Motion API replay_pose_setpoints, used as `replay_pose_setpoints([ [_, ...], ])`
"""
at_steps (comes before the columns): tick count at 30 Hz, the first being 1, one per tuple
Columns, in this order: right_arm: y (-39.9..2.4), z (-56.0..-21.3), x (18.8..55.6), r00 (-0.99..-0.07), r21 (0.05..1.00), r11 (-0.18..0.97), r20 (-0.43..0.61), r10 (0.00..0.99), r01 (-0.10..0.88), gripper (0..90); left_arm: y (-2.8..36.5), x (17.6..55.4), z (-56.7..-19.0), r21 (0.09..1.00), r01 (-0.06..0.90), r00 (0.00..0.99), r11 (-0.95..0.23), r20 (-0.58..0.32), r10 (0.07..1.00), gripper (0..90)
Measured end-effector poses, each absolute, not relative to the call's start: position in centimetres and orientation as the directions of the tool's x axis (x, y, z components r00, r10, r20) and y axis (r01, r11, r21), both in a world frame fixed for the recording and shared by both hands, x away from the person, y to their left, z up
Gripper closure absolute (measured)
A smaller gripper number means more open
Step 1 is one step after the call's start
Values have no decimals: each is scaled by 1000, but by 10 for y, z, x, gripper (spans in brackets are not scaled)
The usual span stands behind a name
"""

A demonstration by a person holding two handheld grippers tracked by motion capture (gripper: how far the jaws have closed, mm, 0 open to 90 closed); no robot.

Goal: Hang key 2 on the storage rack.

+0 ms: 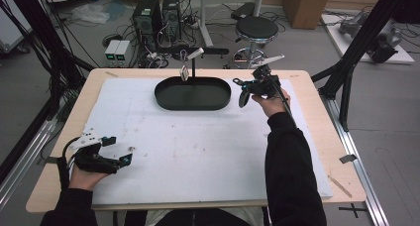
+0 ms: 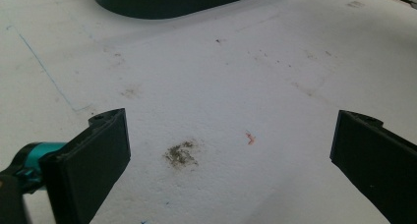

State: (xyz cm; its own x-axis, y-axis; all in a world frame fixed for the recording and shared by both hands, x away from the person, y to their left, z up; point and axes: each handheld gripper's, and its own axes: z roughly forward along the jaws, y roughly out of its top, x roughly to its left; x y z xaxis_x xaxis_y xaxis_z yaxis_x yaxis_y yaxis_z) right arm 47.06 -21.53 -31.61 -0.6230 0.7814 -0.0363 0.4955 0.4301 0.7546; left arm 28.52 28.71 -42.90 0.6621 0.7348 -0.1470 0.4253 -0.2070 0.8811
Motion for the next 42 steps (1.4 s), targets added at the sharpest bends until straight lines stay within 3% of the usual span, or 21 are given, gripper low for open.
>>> replay_pose_setpoints([
  [21, -190, -278, 488, -612, 799, 419, -82, 787, 432, 836, 287, 286, -429, 886, 419, 667, -200, -151, 729, 20],
  [27, -174, -257, 492, -620, 805, 452, -138, 772, 384, 836, 288, 286, -429, 887, 418, 667, -196, -153, 729, 20],
  [42, -152, -282, 520, -582, 739, 485, -156, 798, 467, 831, 289, 285, -428, 896, 405, 663, -184, -149, 733, 20],
])
